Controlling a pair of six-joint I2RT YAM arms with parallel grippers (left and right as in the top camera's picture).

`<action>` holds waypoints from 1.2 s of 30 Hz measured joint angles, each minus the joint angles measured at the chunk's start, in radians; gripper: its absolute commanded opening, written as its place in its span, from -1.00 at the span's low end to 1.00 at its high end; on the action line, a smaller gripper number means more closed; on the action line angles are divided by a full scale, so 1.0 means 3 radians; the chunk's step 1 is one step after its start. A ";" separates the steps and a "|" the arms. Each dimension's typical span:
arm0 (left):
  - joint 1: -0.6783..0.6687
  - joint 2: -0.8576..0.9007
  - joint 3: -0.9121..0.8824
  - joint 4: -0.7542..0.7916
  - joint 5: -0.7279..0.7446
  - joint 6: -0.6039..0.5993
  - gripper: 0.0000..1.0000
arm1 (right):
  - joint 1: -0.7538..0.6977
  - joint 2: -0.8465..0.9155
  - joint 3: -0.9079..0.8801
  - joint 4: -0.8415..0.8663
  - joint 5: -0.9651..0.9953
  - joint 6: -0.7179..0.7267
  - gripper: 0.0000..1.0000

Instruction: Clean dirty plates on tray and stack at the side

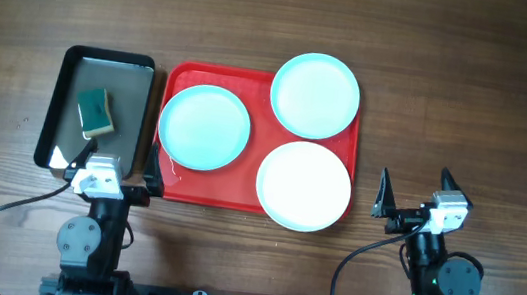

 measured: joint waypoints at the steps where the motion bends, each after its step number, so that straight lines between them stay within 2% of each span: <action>1: 0.0000 0.0000 0.0000 0.0000 0.0000 0.0000 1.00 | 0.0000 0.0000 0.0000 0.0000 0.0000 0.0000 1.00; 36: 0.0000 0.0000 0.0000 0.0000 0.0000 0.0000 1.00 | 0.0000 0.0001 0.0000 0.0004 0.0142 -0.0014 1.00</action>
